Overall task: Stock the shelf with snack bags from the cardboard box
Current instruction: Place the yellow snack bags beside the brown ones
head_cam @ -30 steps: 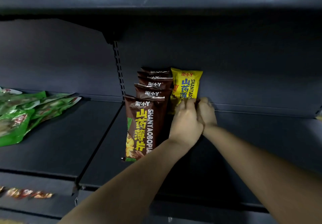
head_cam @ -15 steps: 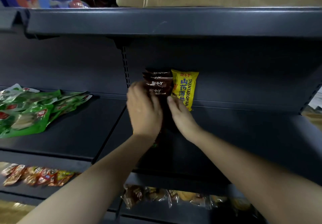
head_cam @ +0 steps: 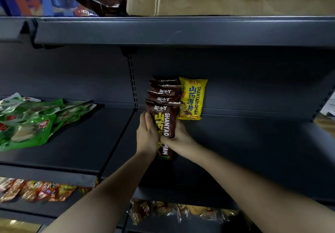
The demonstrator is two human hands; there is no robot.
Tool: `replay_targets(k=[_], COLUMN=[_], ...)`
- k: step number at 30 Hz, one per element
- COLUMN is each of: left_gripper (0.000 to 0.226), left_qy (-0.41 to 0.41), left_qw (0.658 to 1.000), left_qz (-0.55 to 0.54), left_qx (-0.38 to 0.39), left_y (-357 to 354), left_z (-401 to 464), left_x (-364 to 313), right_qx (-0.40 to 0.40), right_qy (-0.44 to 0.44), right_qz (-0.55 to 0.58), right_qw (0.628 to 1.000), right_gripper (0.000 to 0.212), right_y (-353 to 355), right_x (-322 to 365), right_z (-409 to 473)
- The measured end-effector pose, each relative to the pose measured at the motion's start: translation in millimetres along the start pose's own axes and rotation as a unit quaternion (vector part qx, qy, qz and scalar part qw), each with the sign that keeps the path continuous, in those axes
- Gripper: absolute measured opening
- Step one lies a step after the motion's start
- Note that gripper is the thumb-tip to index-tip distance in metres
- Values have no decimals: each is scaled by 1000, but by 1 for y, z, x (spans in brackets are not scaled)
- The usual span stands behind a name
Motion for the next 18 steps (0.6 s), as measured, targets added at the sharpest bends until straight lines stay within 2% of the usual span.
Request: replay_targets(k=[7, 12, 15, 18], left_gripper=[31, 23, 29, 37], left_qy=[-28, -4, 16, 19], left_qw=[999, 1000, 997, 976], left_qz=[1, 11, 73, 217], left_qx=[-37, 6, 13, -27], left_y=[1, -3, 6, 26], left_z=[6, 7, 8, 4], left_x=[2, 7, 7, -6], right_qx=[-28, -49, -23, -8], right_qy=[-9, 2, -5, -20], right_qz=[-36, -40, -41, -58], right_qw=[999, 998, 999, 998], right_gripper=[95, 90, 80, 65], right_y=[2, 4, 3, 15], right_x=[-8, -8, -8, -2], right_z=[8, 14, 12, -7])
Point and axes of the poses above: each hand's wrist, its own z-axis towards the middle knuckle, its own y-axis out of the back of the hand, x = y × z, the point moved 9 cm from there along z, towards the middle knuckle, and after that the axes turned 13 degrees about -y, right-handed, at the moved point
